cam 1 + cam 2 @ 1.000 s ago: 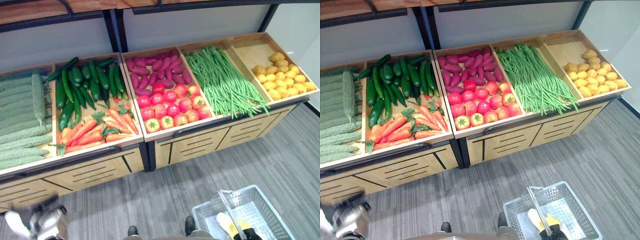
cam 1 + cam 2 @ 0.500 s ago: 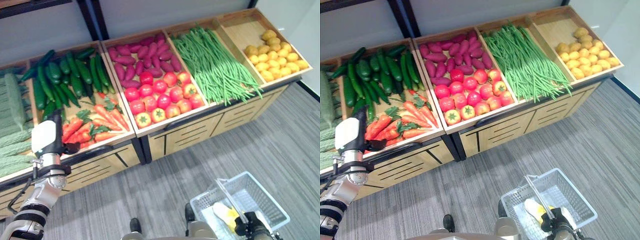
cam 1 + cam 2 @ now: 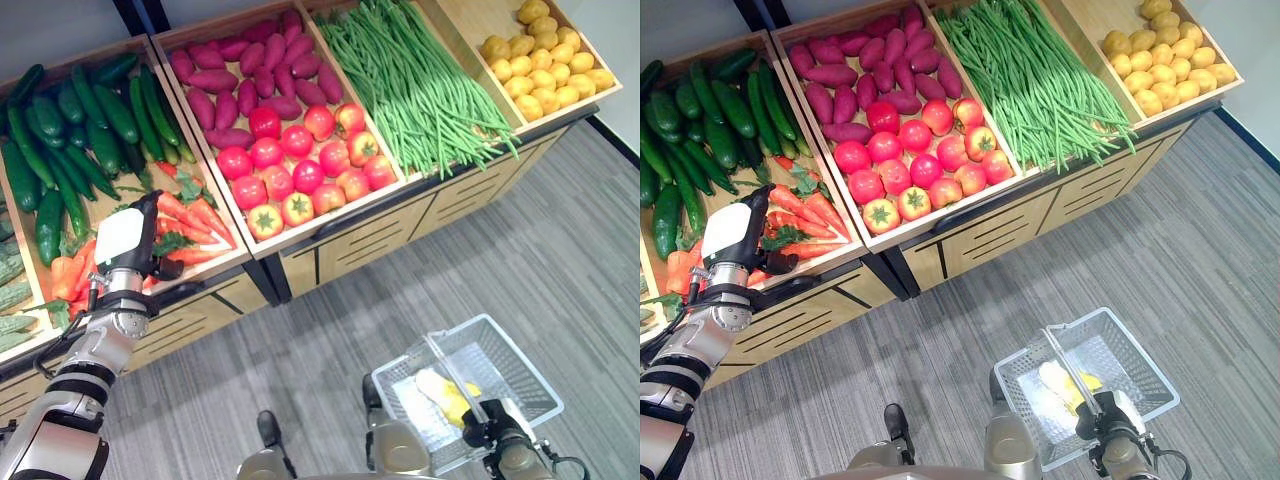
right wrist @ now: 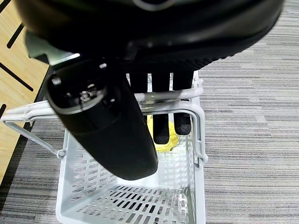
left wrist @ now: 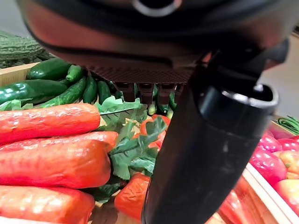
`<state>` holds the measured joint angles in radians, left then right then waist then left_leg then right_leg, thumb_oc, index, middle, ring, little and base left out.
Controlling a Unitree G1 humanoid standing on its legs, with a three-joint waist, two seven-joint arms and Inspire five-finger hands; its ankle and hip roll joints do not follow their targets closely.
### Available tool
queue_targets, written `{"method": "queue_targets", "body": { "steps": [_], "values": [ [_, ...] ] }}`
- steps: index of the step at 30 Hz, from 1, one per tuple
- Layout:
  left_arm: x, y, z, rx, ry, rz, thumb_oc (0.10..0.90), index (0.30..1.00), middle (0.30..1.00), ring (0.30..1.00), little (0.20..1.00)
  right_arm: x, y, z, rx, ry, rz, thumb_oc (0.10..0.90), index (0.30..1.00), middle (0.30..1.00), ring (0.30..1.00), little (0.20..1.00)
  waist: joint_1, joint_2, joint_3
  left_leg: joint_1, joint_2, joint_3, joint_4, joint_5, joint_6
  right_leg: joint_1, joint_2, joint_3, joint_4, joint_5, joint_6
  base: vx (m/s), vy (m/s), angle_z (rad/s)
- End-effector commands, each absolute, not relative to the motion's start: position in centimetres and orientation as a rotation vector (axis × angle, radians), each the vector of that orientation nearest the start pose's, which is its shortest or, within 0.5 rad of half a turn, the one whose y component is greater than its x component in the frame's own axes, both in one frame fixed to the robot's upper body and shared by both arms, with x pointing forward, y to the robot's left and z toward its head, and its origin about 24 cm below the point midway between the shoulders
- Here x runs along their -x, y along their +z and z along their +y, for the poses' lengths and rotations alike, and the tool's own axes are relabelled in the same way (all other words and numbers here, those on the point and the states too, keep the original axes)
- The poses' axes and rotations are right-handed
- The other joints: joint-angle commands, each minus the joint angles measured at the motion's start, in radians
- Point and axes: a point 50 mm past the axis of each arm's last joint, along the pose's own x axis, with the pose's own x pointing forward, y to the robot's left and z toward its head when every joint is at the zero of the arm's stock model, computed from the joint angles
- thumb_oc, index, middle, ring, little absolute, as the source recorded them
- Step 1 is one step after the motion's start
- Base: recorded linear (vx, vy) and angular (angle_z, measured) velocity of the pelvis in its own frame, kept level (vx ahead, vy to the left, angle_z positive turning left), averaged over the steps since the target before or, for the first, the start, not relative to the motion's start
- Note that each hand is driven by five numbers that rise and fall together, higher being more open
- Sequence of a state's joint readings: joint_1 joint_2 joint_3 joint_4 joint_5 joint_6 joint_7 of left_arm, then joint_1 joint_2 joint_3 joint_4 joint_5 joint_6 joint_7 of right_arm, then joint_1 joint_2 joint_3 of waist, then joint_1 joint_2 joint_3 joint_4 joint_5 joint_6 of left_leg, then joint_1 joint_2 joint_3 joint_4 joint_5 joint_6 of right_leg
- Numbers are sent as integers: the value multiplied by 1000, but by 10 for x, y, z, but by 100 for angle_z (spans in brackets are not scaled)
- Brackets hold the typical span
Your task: Get the vegetables into the basket
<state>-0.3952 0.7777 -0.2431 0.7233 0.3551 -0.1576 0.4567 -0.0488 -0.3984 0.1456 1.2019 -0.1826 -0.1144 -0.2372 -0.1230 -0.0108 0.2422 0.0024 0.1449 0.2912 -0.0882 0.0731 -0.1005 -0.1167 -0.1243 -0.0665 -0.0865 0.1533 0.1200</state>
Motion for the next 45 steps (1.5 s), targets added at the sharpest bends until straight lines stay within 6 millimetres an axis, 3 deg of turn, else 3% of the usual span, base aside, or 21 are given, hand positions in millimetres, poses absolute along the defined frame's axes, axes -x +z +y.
{"method": "queue_targets", "body": {
  "steps": [1,16,28,29,30,32,45],
  "values": [
    [-308,145,354,-1255,536,-170,900,1000,1000,1000,1000,-133,-119,-305,780,-189,943,400,300,300,300,300,6,-54,-33,29,-5,-34,1,-53,-17,24,-75,-21,-1,-14,96,0,0,0],
    [-290,121,371,-1354,536,-46,900,1000,1000,1000,1000,-139,-116,-306,780,-200,920,400,300,300,300,300,21,-49,-15,31,-11,-42,1,-55,-17,30,-82,-33,-1,-14,95,0,0,0],
    [-286,122,386,-1534,537,50,900,1000,1000,1000,1000,-137,-115,-312,791,-223,930,400,300,300,300,300,23,-46,-3,32,-16,-40,1,-54,-14,30,-85,-32,-1,-12,97,0,0,0],
    [-287,122,387,-1539,535,66,867,953,953,953,953,-136,-115,-312,794,-223,933,400,300,300,300,300,23,-45,-3,32,-16,-39,1,-55,-14,30,-86,-33,-1,-12,98,0,0,0],
    [-288,122,388,-1547,536,76,678,690,690,690,690,-136,-115,-313,795,-225,937,400,300,300,300,300,23,-45,-2,32,-17,-40,1,-56,-13,30,-87,-34,-1,-12,98,0,0,0],
    [-290,122,388,-1569,516,105,412,316,316,316,316,-134,-116,-314,797,-225,948,400,300,300,300,300,21,-41,-2,32,-18,-41,1,-56,-12,31,-88,-33,-1,-12,97,0,0,0],
    [-301,134,377,-1566,487,63,400,300,300,300,300,-132,-117,-313,793,-213,964,400,300,300,300,300,19,-42,-2,38,-21,-36,1,-60,-9,33,-91,-28,-1,-13,95,0,0,0]
  ]
}}
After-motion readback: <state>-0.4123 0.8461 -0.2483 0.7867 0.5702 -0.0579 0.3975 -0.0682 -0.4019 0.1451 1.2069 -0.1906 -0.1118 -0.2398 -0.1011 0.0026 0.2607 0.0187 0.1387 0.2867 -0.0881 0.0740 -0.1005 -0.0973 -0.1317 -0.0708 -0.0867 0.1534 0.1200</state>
